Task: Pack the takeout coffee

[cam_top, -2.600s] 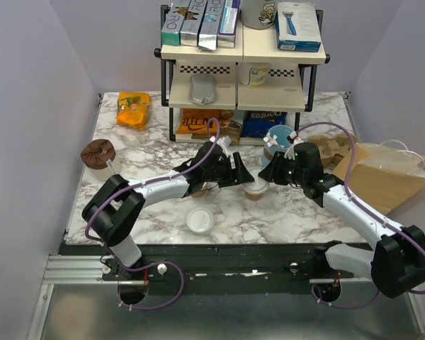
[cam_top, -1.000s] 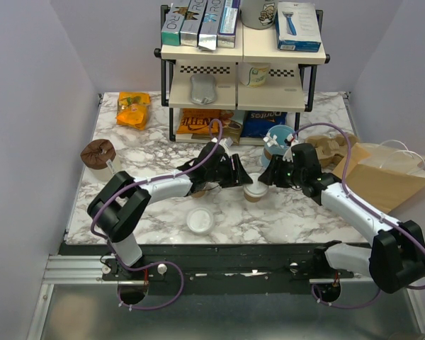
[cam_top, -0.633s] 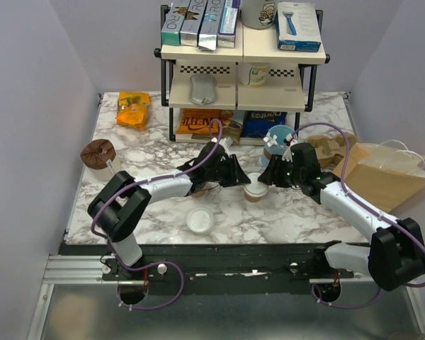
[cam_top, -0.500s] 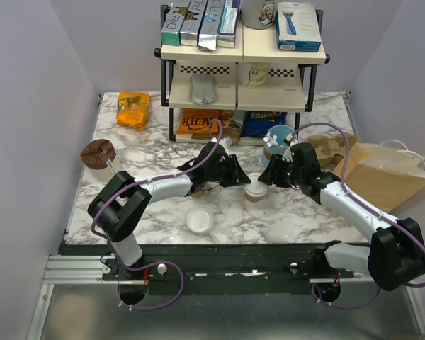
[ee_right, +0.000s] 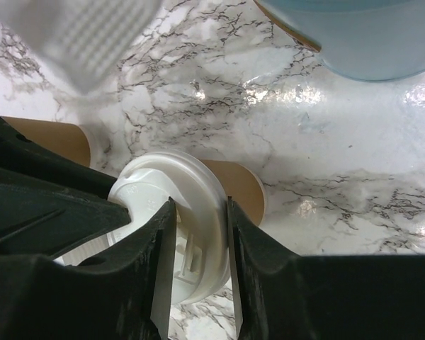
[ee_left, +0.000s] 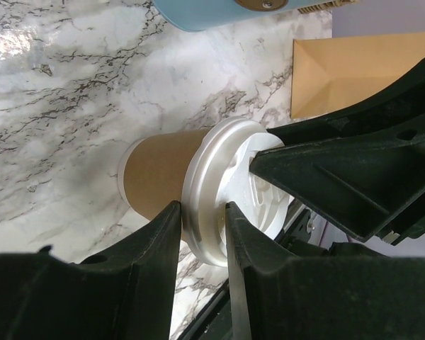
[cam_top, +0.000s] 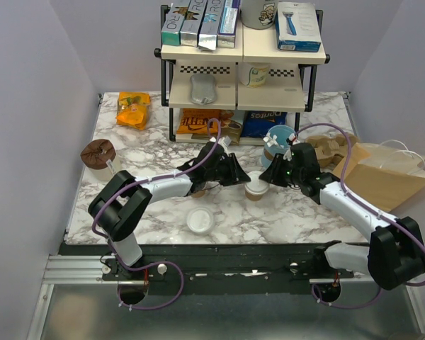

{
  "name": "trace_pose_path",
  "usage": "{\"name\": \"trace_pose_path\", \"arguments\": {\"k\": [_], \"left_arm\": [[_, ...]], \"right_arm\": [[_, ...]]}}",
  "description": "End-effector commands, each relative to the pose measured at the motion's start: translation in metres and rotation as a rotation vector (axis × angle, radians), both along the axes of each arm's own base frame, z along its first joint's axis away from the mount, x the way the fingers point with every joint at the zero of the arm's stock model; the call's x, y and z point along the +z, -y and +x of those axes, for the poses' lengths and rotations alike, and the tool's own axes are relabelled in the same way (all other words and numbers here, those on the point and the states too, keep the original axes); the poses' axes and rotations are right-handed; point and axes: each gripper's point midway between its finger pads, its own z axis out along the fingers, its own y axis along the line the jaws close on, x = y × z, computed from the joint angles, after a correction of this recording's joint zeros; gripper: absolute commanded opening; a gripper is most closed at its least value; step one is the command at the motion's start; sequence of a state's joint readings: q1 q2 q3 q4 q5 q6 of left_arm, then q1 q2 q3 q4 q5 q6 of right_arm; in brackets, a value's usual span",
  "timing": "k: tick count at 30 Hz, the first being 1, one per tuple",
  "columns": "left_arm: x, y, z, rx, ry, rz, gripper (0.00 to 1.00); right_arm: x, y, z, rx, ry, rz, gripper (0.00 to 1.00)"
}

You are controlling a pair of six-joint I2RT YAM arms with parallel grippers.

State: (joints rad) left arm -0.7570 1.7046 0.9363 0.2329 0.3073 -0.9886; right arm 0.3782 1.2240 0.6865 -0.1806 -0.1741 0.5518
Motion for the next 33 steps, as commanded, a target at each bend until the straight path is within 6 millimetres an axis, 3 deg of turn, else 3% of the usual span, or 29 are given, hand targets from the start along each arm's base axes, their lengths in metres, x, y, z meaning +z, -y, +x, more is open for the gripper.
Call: {"name": "trace_pose_path", "arguments": {"k": [1,9,14,18,26,29,33], "left_arm": [[-0.032,-0.014,-0.01,0.022,-0.065,0.1,0.38],[-0.046,-0.024,-0.015,0.049,-0.094,0.158,0.38],[-0.046,-0.02,-0.02,0.038,-0.101,0.178,0.44],[-0.033,-0.012,-0.02,0.017,-0.058,0.177,0.6],[0.012,0.008,-0.011,-0.026,0.036,0.108,0.83],[0.031,0.01,-0.008,-0.035,0.08,0.091,0.98],[0.042,0.009,-0.005,-0.046,0.115,0.11,0.99]], "right_arm": [[-0.055,0.017,-0.025,-0.064,-0.157,-0.073,0.32],[-0.072,0.025,-0.038,-0.091,-0.176,-0.081,0.32],[-0.081,0.028,-0.048,-0.074,-0.195,-0.091,0.41],[-0.062,0.021,-0.04,-0.033,-0.12,-0.062,0.51],[-0.018,0.006,-0.022,0.029,-0.008,-0.014,0.59],[0.0,0.004,-0.013,0.03,0.04,-0.005,0.61],[0.026,0.006,-0.004,0.036,0.136,-0.012,0.66]]}}
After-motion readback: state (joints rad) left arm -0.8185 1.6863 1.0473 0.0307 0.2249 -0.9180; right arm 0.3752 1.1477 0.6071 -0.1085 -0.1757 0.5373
